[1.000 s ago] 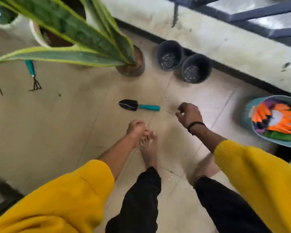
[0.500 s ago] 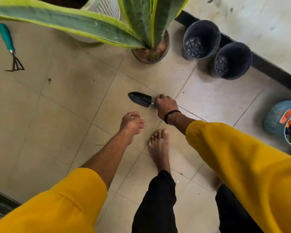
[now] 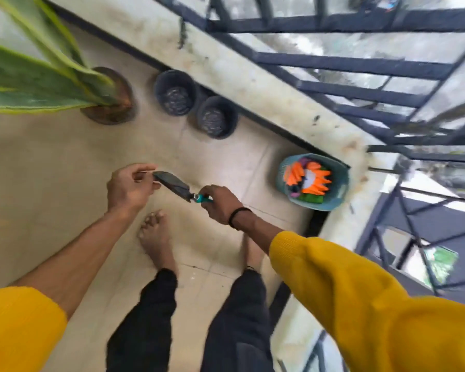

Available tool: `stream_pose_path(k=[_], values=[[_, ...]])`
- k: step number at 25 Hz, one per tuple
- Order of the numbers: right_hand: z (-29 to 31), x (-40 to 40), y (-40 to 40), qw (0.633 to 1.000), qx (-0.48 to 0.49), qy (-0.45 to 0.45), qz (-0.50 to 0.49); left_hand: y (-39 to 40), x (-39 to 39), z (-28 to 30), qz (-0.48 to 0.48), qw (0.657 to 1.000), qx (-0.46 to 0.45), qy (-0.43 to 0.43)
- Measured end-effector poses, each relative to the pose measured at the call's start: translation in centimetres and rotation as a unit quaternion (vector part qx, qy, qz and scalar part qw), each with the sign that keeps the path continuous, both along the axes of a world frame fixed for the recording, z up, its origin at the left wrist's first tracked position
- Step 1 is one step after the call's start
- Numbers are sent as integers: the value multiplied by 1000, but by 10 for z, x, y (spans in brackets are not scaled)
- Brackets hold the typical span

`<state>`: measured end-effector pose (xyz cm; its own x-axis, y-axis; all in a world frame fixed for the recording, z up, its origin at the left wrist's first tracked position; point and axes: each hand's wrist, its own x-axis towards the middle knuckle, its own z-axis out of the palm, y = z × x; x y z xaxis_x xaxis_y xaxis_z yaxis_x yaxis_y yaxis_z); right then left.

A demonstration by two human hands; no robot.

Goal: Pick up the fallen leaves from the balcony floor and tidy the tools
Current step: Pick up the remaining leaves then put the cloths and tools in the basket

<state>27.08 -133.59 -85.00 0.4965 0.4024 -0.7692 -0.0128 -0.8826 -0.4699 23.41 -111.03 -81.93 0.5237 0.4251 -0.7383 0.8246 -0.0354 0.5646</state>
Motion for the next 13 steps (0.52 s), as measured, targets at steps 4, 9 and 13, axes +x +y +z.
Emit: stream_pose_path(k=[4, 9, 13], values=[[25, 31, -107, 998, -33, 37, 43, -90, 38, 31, -130, 987, -83, -55], [42, 70, -232, 998, -52, 13, -36, -194, 69, 21, -198, 977, -72, -41], [6, 89, -306, 986, -109, -109, -70, -288, 102, -14, -165, 983, -81, 14]])
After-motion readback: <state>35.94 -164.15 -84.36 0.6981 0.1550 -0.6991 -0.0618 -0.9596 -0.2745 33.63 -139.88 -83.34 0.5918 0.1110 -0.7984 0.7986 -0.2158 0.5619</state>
